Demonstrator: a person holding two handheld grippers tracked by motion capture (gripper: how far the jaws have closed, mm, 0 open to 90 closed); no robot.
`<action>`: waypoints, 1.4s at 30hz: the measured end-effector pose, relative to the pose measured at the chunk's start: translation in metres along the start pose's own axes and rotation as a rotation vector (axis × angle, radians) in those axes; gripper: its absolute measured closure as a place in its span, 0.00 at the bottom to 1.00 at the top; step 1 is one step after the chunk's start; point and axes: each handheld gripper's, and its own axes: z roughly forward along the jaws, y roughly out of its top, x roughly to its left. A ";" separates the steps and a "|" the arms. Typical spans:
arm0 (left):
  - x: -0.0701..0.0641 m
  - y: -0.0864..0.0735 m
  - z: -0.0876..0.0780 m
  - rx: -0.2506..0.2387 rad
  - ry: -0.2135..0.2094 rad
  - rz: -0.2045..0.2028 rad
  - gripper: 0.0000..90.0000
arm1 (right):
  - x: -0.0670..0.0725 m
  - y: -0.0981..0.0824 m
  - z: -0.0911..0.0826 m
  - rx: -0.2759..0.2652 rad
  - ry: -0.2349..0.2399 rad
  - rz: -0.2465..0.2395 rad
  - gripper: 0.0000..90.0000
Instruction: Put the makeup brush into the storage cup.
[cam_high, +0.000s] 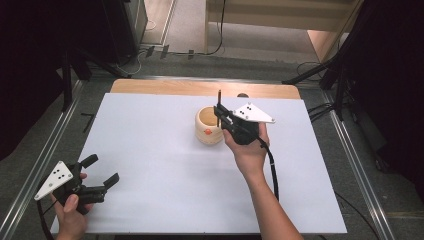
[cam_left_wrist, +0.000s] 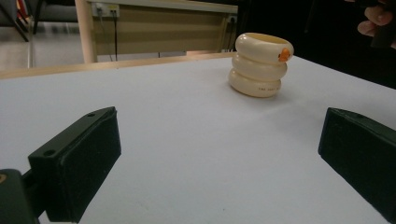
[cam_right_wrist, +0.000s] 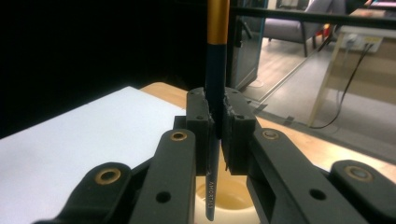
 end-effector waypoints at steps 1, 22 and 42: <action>0.000 0.000 0.000 0.000 -0.002 0.000 0.00 | 0.000 0.000 0.001 -0.008 -0.007 -0.012 0.94; -0.001 0.000 0.000 -0.003 -0.014 0.005 0.00 | -0.008 -0.003 0.027 -0.023 -0.008 0.010 0.93; -0.001 -0.001 0.001 0.000 -0.021 0.007 0.00 | -0.016 -0.025 0.047 -0.001 -0.059 0.042 0.93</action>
